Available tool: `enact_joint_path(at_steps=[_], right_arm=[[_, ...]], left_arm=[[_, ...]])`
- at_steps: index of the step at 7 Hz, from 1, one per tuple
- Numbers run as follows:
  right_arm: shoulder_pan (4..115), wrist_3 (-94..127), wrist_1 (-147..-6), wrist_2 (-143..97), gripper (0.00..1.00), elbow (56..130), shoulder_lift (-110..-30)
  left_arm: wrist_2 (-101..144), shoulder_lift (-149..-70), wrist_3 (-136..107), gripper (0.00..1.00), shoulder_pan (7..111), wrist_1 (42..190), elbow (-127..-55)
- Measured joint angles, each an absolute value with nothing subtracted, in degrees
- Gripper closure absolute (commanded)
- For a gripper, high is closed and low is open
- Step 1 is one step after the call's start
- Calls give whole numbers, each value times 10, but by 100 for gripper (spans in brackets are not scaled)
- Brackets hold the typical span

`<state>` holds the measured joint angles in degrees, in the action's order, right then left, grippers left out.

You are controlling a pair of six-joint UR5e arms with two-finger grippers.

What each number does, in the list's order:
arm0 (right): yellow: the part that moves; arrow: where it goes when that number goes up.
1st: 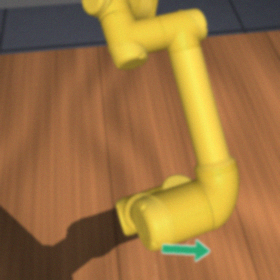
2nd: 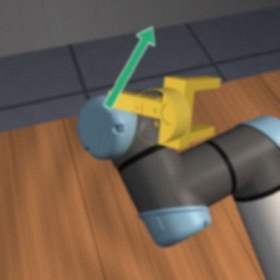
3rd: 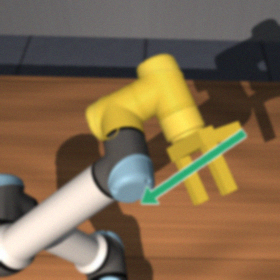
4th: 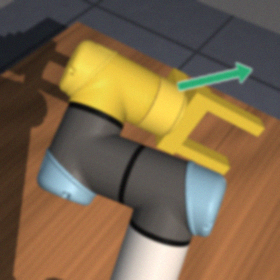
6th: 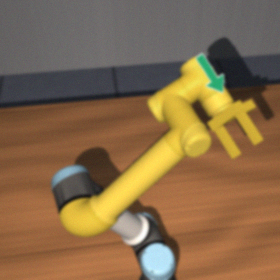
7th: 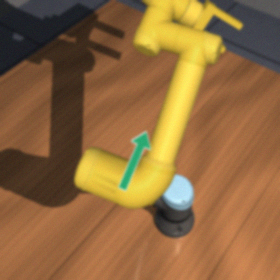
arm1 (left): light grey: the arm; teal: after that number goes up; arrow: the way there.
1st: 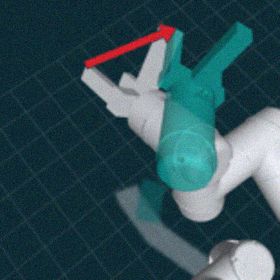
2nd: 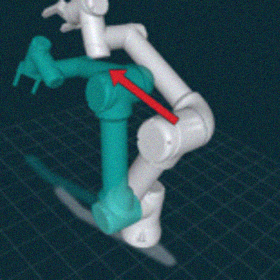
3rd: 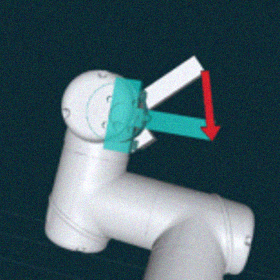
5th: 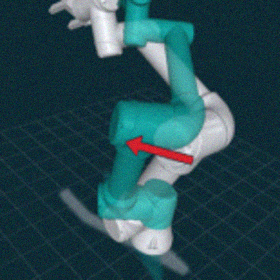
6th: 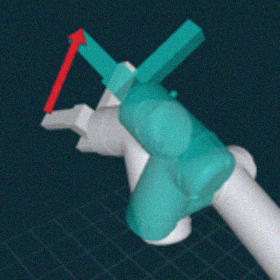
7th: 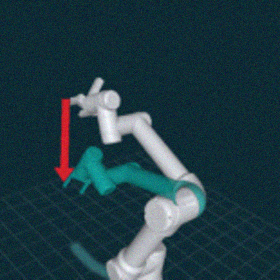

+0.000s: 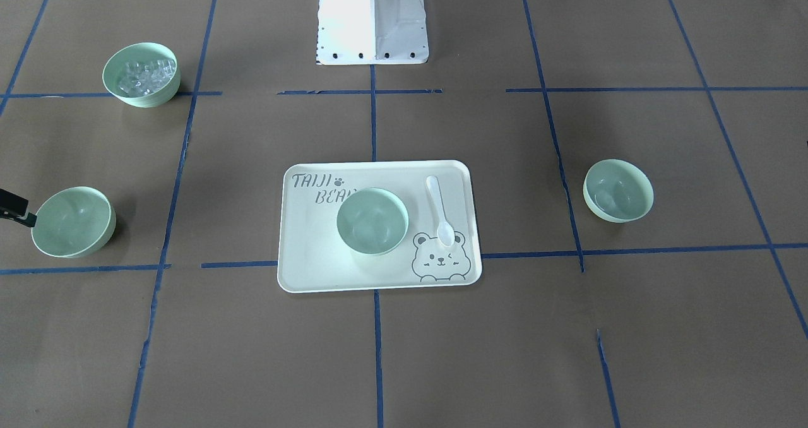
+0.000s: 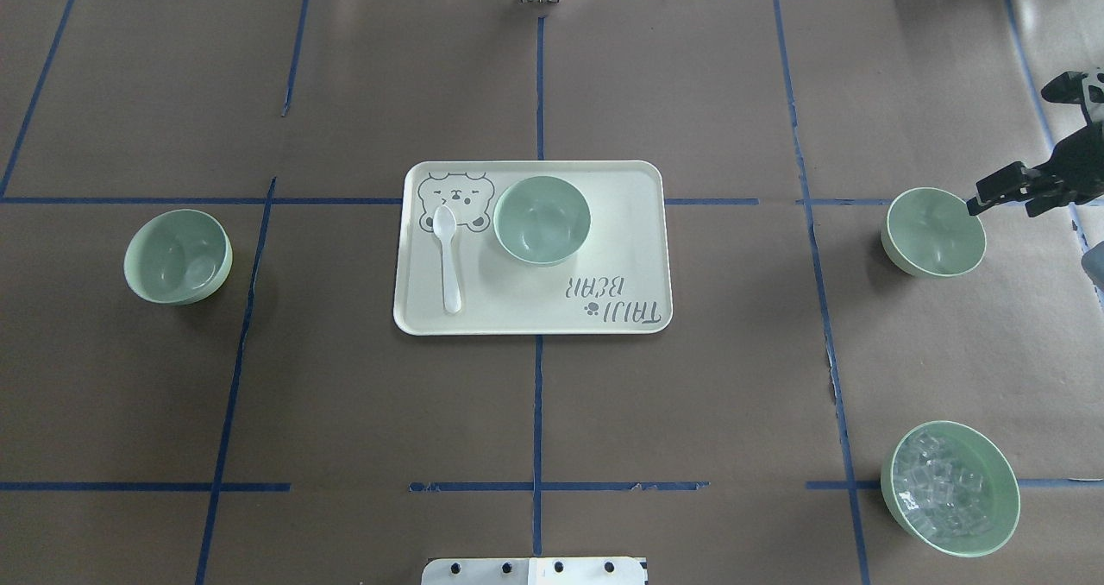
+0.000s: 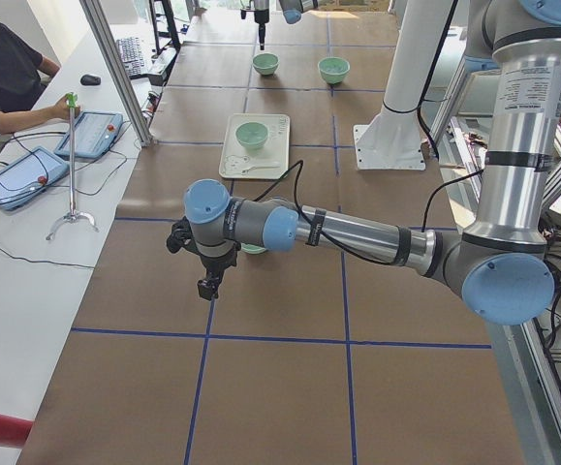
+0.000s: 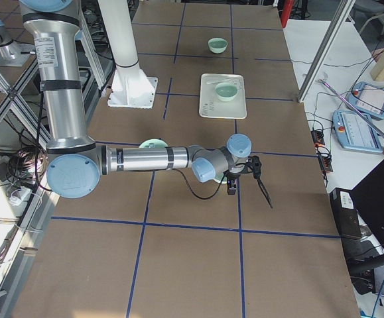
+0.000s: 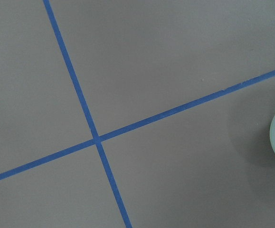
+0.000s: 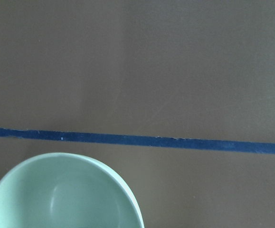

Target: Stack green bowls together

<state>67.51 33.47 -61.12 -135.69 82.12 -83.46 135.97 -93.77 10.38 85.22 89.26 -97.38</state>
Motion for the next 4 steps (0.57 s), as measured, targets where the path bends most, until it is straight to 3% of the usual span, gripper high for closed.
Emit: enact_joint_path(at_steps=[2, 4], right_arm=[[650, 356, -587, -1355, 100, 801, -828], [642, 360, -583, -1347, 100, 800, -831]], left_arm=[[1357, -938, 104, 0, 852, 893, -975], [1356, -938, 104, 0, 852, 893, -978]])
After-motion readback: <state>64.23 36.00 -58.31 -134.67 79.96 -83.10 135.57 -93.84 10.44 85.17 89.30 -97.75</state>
